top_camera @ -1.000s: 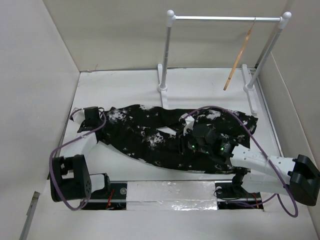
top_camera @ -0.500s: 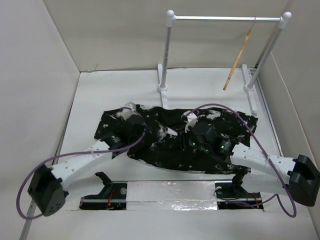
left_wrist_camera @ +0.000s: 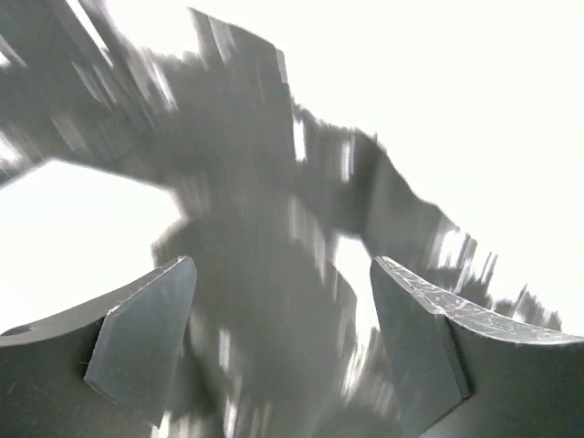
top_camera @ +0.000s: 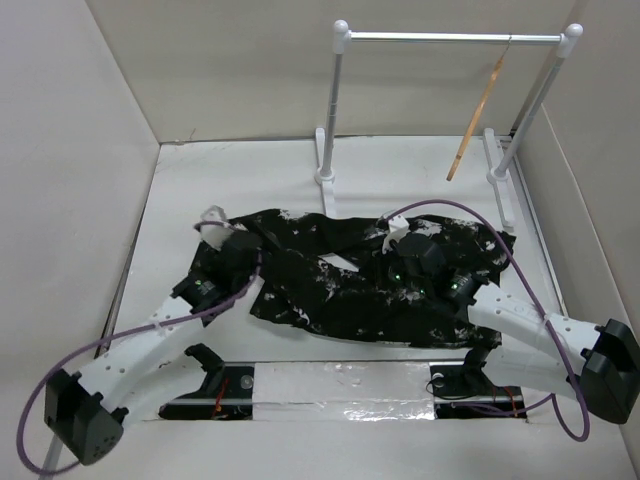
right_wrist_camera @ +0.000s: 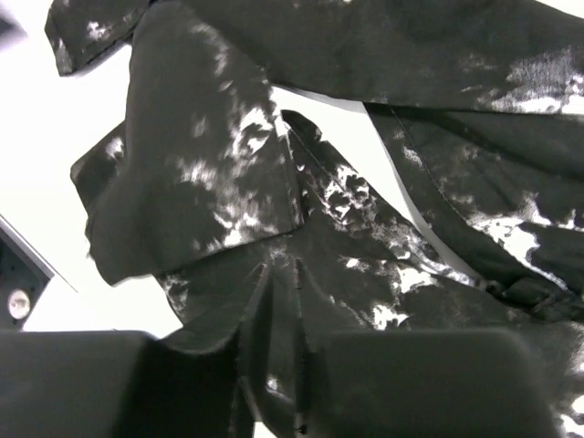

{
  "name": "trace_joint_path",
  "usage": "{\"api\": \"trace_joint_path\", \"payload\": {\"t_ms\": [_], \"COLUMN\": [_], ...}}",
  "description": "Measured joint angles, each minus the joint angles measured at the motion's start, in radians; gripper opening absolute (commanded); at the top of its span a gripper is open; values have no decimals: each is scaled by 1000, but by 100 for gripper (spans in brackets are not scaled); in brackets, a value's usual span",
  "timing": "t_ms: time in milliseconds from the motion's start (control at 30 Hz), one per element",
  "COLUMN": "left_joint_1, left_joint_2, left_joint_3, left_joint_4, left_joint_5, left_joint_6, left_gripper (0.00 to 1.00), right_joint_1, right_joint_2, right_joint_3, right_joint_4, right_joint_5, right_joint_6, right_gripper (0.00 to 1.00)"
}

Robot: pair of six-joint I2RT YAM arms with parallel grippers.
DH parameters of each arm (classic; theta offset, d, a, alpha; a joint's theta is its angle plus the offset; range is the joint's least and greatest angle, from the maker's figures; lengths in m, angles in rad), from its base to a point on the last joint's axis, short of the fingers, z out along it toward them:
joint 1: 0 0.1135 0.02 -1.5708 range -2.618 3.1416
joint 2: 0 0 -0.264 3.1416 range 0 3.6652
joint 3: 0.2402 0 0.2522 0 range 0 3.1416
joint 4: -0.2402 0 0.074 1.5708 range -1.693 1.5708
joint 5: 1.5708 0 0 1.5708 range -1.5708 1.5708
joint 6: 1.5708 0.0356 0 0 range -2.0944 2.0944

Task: Place the trousers on the hanger
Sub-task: Flatten out the trousers at the center of the board.

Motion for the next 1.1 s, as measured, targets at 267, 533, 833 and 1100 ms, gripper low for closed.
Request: {"api": "trace_joint_path", "payload": {"t_ms": [267, 533, 833, 1100], "left_joint_1": [397, 450, 451, 450], "left_joint_2": [151, 535, 639, 628], "left_joint_3": [-29, 17, 86, 97], "left_joint_4": [204, 260, 279, 275], "left_joint_5": [62, 146, 109, 93], "left_joint_6": [148, 265, 287, 285], "left_gripper": [72, 58, 45, 52], "right_joint_1": [-19, -20, -30, -59], "right_joint_2": [3, 25, 21, 23], "right_joint_3": [1, 1, -2, -9], "right_joint_4": [-3, 2, 3, 4], "right_joint_5": [-13, -48, -49, -56], "right_joint_6": [-3, -5, -6, -13], "right_gripper": [8, 11, 20, 23]}}
